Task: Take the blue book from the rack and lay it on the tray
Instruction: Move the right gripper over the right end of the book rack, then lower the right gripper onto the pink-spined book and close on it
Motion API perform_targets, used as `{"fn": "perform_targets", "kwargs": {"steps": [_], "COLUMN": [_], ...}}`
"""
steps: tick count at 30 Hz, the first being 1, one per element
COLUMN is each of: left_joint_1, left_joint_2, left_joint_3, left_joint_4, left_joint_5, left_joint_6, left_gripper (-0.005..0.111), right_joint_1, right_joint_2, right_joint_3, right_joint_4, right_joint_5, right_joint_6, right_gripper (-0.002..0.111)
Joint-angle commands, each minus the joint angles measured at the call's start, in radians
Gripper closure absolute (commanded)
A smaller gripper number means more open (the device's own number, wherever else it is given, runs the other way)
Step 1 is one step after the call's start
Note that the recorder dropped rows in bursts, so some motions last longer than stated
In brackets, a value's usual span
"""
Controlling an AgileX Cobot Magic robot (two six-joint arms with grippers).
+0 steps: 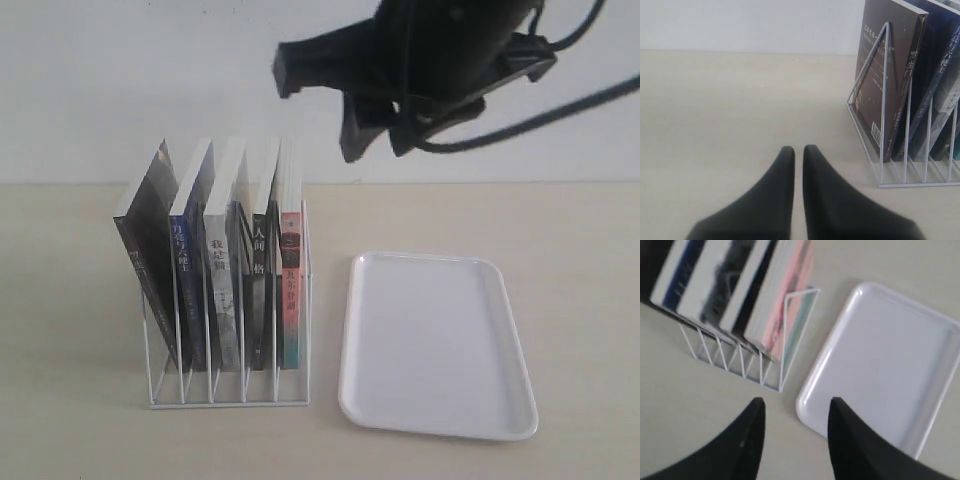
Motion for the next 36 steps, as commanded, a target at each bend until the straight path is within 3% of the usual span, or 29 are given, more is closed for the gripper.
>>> {"fn": "perform_targets", "kwargs": {"steps": [1, 12, 36], "left_joint_1": [0.004, 0.004, 0.004], "left_joint_2": [-0.004, -0.004, -0.004], "left_joint_3": [0.004, 0.004, 0.004], "left_joint_4": [0.005, 0.005, 0.005], "left_joint_5": [0.000, 0.000, 0.000], "left_joint_6": [-0.009, -0.009, -0.009], "left_gripper": [0.101, 0.101, 0.101], "right_joint_1": [0.014, 0.014, 0.014], "right_joint_2": [0.121, 0.260, 0.338], "right_joint_3": [-0.121, -0.155, -0.157], "right_joint_4": [-0.003, -0.053, -0.094], "right_joint_5": [-0.040, -0.224, -0.238], "right_joint_6": [0.032, 0.108, 0.151], "right_gripper": [0.067, 0.068, 0.068]}}
